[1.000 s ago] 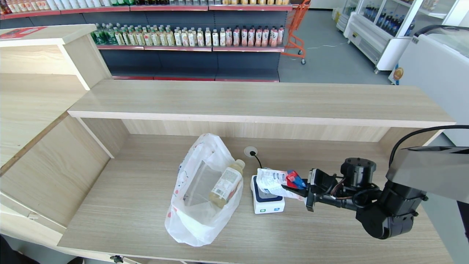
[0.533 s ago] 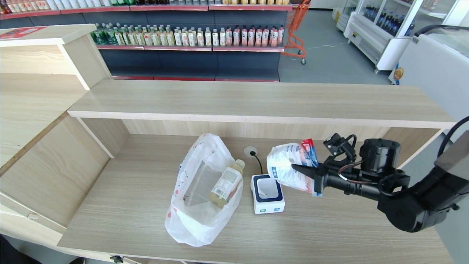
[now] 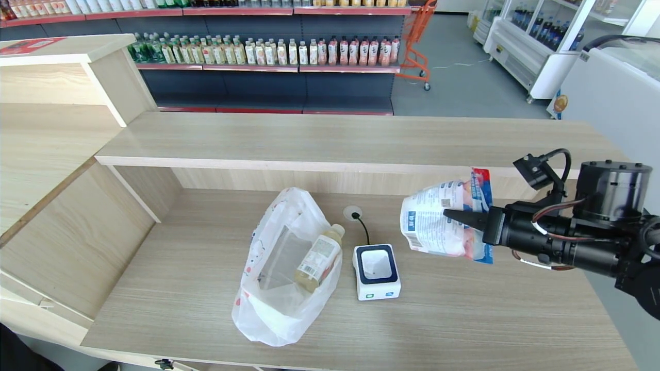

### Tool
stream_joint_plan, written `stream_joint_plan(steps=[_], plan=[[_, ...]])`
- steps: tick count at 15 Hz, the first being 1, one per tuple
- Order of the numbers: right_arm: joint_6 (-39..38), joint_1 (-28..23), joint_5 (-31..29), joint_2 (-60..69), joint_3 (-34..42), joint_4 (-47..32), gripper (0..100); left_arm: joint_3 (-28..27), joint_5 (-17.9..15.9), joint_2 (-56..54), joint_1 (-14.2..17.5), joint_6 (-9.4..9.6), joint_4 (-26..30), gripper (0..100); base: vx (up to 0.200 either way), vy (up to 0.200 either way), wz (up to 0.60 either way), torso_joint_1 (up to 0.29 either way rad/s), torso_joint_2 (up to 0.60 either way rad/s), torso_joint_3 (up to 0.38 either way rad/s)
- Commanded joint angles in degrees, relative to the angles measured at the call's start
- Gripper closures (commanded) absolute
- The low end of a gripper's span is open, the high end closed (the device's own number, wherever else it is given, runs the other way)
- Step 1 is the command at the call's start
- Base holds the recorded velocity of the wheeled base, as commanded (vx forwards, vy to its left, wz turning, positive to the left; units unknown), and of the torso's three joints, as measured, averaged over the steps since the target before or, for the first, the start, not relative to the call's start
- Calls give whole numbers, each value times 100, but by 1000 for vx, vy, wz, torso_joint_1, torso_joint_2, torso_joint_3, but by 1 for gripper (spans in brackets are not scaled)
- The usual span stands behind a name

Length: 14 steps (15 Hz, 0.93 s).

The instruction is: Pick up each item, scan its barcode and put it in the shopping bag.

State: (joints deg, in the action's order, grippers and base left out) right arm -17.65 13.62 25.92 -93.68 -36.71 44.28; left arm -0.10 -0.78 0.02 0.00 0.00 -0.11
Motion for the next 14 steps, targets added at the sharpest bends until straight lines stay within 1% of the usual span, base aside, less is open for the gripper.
stream_joint_plan(steps=[1,5,7,8,10,12,14], plan=[[-10,-61,10,272,111,2,100,1,-1,-2,0,0,2,0,0,0,0,0,0,0],[-28,-70,19,448,392,-7,100,1,-1,-2,0,18,2,0,0,0,0,0,0,0],[-239,-35,19,535,410,-16,100,1,-1,-2,0,0,2,0,0,200,0,0,5,0],[-529,36,19,659,392,-95,100,1,-1,-2,0,0,2,0,0,200,0,-2,2,2],[-854,255,10,957,287,-604,100,1,-1,-2,0,9,2,0,0,200,0,-7,-2,5],[-1012,581,-8,1256,164,-1483,100,1,-1,-2,0,18,2,0,0,200,0,5,-5,7],[-1003,730,-201,1133,173,-1633,100,1,-1,-2,0,18,2,0,0,200,0,7,2,-2]])
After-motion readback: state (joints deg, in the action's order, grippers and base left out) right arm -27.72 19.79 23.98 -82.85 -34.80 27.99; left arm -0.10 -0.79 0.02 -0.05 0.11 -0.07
